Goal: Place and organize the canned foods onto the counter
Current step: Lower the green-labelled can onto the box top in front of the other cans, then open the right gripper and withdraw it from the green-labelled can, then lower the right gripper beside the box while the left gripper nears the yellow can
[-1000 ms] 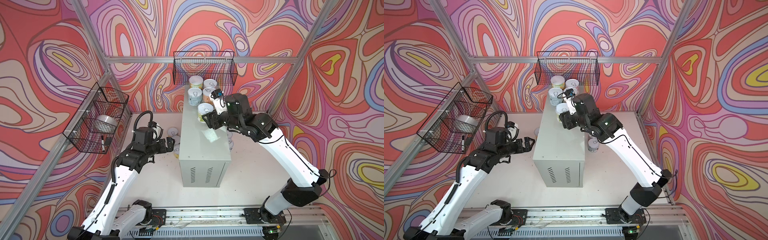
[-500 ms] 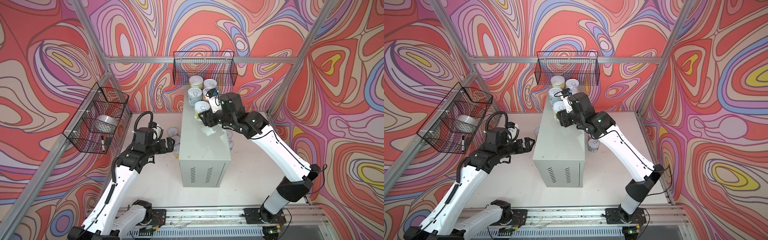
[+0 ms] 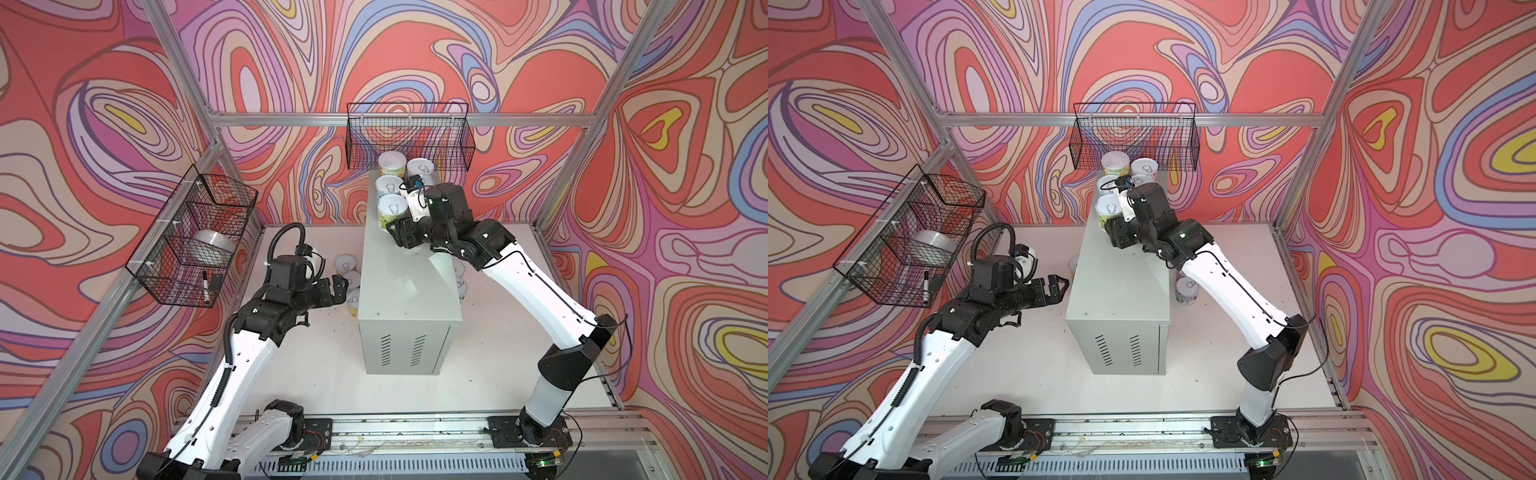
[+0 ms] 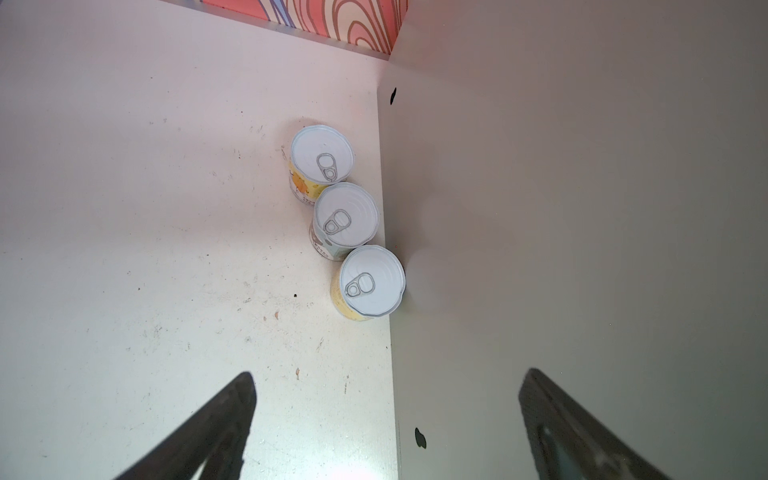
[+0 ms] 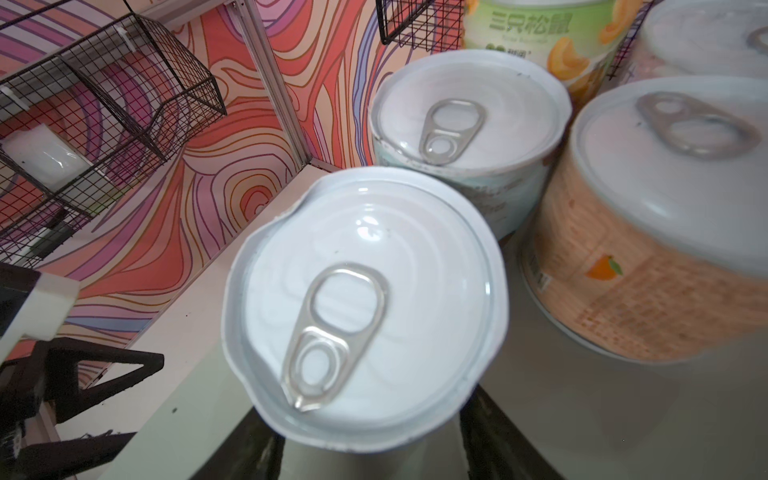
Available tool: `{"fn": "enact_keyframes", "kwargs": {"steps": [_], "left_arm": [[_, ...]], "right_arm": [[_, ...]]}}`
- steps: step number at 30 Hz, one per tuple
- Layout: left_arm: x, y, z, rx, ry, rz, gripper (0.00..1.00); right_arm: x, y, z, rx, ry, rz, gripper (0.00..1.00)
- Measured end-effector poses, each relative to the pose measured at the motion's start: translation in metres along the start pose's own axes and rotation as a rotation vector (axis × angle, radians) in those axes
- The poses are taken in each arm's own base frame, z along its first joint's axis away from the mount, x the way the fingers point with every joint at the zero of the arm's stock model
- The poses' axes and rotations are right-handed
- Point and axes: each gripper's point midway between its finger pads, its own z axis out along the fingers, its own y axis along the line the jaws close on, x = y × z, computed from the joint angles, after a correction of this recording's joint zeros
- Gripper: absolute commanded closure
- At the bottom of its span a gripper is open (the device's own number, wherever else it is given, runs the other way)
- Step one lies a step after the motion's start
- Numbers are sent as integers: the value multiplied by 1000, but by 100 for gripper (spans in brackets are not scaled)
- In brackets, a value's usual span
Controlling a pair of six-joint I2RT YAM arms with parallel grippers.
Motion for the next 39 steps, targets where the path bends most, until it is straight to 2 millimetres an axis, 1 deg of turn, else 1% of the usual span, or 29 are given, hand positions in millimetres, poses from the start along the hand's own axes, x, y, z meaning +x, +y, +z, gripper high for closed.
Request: {"fn": "enact_keyframes", "kwargs": {"steps": [10, 12, 14, 16, 19, 22, 25, 26, 28, 30, 33, 35, 36, 37, 39], "left_arm": [[0, 1, 3, -1, -1, -1, 0], [0, 1, 2, -2, -2, -2, 0], [0, 2, 3, -4, -2, -4, 0], [1, 3, 4, -5, 1, -4, 0], [7, 5, 8, -9, 12, -13, 0], [17, 10, 15, -15, 29, -28, 0], [33, 17, 20, -24, 45, -50, 0], [39, 20, 21, -27, 52, -59, 0], [49, 24, 25, -28, 60, -78, 0], [59, 27, 29, -26, 69, -101, 0], [71, 32, 39, -25, 78, -136, 1], [78, 36, 46, -29, 83, -158, 1], [80, 37, 49, -31, 86, -166, 1], [81, 38, 54, -32, 88, -175, 1], [81, 39, 63, -34, 93, -185, 1]], "right_arm": [[0, 1, 3, -7, 0, 11, 32], [0, 1, 3, -7, 0, 16, 30], [0, 1, 3, -6, -2, 20, 26], [-2, 1, -2, -5, -8, 24, 22], [-8, 0, -20, 1, -33, 29, 18], [-15, -4, -55, 14, -79, 40, 13], [-20, -9, -94, 37, -135, 62, 12], [-19, -12, -105, 45, -149, 73, 12], [-12, -18, -120, 66, -165, 93, 11], [4, -26, -126, 95, -156, 117, 11], [39, -43, -117, 150, -95, 157, 11], [66, -57, -106, 192, -38, 188, 11], [71, -62, -102, 199, -39, 212, 11], [69, -65, -102, 204, -55, 228, 11], [71, -70, -105, 214, -67, 245, 11]]}}
